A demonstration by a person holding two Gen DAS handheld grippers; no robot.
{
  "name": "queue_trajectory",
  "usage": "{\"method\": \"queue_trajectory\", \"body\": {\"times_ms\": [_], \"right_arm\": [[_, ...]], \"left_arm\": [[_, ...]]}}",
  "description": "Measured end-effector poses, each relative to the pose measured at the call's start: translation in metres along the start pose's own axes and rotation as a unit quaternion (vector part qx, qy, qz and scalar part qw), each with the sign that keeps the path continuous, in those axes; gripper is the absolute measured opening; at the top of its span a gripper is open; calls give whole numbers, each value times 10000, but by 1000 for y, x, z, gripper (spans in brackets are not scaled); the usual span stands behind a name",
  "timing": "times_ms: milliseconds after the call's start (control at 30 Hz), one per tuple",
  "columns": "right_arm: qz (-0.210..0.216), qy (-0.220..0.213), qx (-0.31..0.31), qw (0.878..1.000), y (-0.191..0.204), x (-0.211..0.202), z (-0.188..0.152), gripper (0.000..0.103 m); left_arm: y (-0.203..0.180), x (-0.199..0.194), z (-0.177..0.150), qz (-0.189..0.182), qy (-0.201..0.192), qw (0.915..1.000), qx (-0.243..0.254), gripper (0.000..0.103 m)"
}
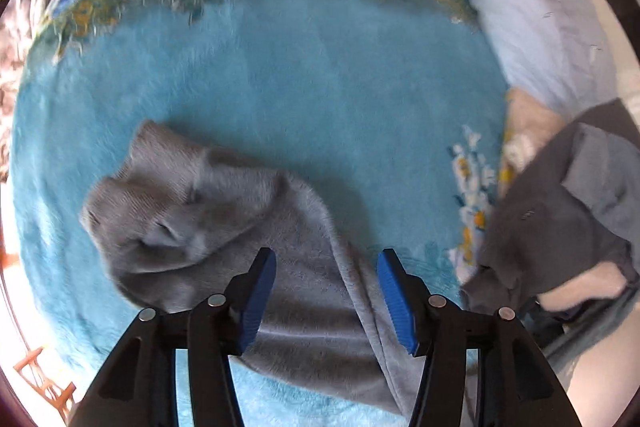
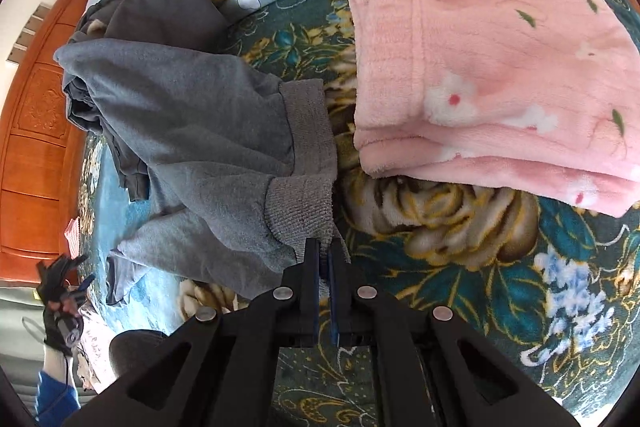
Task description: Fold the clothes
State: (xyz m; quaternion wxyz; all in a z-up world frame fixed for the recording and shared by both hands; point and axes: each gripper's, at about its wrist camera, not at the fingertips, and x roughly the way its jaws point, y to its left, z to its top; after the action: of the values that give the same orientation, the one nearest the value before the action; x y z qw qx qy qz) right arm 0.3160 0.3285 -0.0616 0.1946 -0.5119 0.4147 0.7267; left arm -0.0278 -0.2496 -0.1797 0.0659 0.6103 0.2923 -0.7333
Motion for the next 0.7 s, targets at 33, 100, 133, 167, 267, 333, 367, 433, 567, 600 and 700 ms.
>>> {"method": "queue_trajectory", "body": {"times_ms": [33,100,133,167,267,333,367,433,567,600,700], "right_arm": [[-7,18,10,10000,0,1,0,4],[-35,65,35,10000,0,2,-1,4],[-57,96,50,9999,0,3,-1,4],[-81,120,57,9999,1,3,-2,4],[-158,179,53,9997,3,4,-2,4],[-206,210,37,9996,6,4,-1,4],[-217,210,20,9995,7,4,-1,4],[-235,202,-24,9995,10,3,0,4],[-234,218,14,9995,9,4,0,4],[-232,216,36,9995,9,4,-1,4],[-243,142,-19,9996,12,-2,-1,4]], "left_arm": [[0,10,-1,19,80,9999,-125,57],[-2,25,-2,-10,197,9993,-325,57],[-3,30,-1,-57,235,9989,-401,57],[-5,35,0,-101,273,9984,-475,57],[-11,50,2,109,422,9979,-473,55],[-14,42,3,102,344,9987,-368,49],[-16,39,4,98,305,9990,-315,37],[-19,31,5,91,226,9995,-210,11],[-27,16,8,76,70,9999,2,3],[-28,12,9,72,31,10000,55,3],[-17,-11,4,-59,-166,9997,173,3]]}}
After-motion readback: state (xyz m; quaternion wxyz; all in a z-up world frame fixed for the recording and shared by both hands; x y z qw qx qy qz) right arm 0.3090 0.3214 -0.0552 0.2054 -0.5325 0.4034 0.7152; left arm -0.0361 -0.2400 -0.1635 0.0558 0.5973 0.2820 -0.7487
